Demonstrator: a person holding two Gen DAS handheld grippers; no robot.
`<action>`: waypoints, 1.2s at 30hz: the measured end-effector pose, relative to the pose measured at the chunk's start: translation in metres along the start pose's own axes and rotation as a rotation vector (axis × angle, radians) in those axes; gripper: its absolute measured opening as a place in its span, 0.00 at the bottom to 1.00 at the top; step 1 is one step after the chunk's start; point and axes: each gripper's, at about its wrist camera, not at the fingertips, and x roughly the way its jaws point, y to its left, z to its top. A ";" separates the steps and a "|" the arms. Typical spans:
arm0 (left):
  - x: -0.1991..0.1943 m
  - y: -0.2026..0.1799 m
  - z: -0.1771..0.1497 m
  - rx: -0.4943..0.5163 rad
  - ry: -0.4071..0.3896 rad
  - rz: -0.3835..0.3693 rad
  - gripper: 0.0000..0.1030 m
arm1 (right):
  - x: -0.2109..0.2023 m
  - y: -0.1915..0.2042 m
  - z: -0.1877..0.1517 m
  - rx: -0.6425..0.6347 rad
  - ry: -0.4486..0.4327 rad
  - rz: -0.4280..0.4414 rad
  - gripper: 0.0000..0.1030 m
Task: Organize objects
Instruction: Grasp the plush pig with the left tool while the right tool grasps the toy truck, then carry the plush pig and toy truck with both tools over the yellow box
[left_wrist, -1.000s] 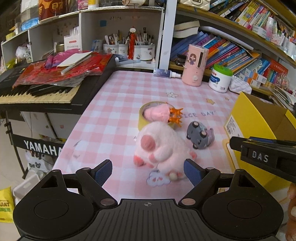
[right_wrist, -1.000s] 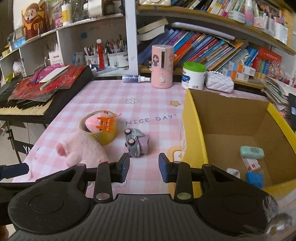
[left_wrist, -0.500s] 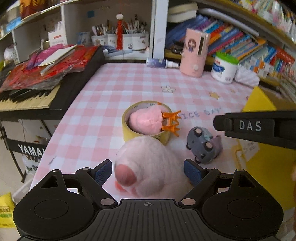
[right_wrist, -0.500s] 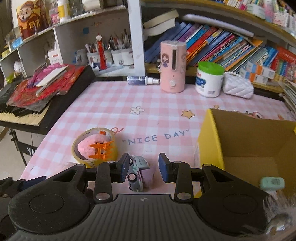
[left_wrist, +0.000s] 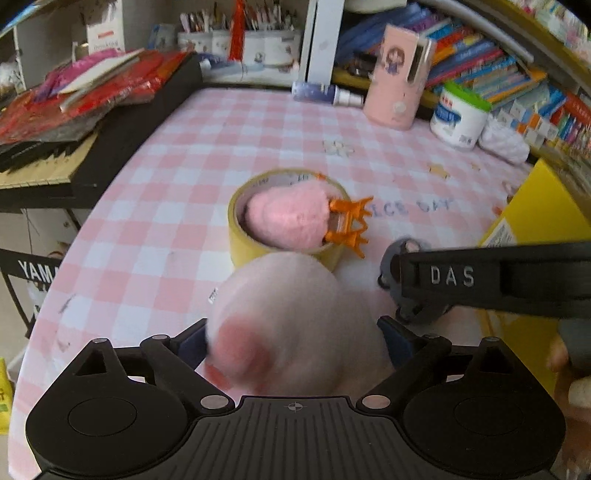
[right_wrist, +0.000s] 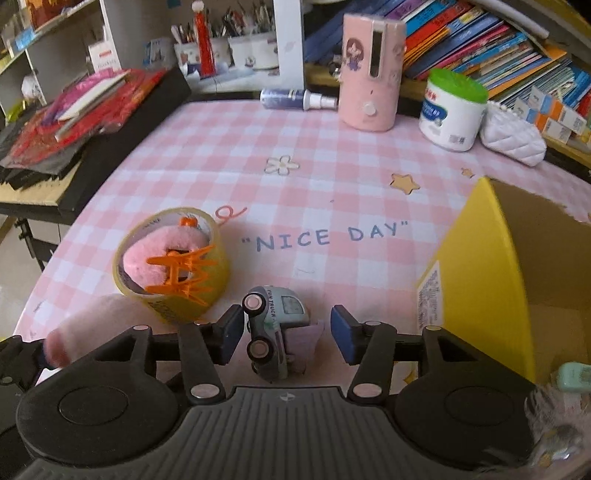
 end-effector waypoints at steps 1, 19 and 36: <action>0.002 -0.001 -0.001 0.012 0.017 0.004 0.93 | 0.003 0.000 0.001 0.001 0.013 0.001 0.48; -0.028 0.007 -0.013 0.062 0.001 -0.026 0.77 | 0.012 0.011 -0.009 -0.051 0.037 -0.021 0.41; -0.114 0.035 -0.044 -0.022 -0.140 -0.032 0.77 | -0.089 0.029 -0.050 -0.054 -0.121 0.009 0.41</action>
